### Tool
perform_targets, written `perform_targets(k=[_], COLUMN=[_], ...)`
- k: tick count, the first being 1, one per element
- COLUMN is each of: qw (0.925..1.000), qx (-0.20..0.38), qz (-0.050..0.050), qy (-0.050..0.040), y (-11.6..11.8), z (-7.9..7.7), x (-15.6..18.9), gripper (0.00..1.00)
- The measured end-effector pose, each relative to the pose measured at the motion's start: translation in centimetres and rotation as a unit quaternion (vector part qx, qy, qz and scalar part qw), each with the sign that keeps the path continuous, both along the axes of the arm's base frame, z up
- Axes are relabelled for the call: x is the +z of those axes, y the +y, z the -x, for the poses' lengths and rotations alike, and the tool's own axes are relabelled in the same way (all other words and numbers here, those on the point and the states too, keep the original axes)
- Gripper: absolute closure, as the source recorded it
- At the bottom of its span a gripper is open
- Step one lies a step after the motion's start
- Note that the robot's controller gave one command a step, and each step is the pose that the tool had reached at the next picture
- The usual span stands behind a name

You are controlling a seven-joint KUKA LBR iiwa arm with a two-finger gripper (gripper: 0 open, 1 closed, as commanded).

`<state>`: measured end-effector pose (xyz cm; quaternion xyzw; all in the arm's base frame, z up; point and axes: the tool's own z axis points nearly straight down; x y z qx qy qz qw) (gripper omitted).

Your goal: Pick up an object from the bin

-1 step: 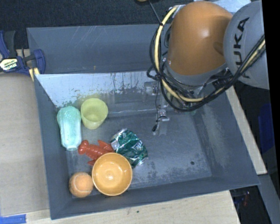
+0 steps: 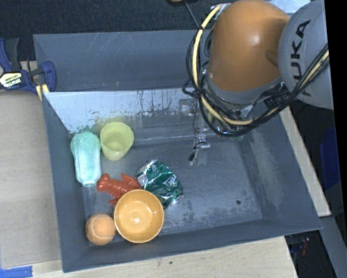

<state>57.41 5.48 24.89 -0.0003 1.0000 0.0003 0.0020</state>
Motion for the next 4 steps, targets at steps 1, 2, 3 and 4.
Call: perform_targets(k=[1,2,3,4], qw=[0.9943,0.9797,0.9574,0.9687], qx=[0.107,0.2,0.289,0.248], qz=[0.0,0.001,0.001,0.001], qy=[-0.0016,-0.0054,-0.0009,-0.008], y=[4.1,7.0,7.8,8.9], z=[-0.1,1.1,-0.2,4.9], x=[-11.8,-8.7,-13.4,-17.7], gripper=[0.0,0.0,0.0,0.0])
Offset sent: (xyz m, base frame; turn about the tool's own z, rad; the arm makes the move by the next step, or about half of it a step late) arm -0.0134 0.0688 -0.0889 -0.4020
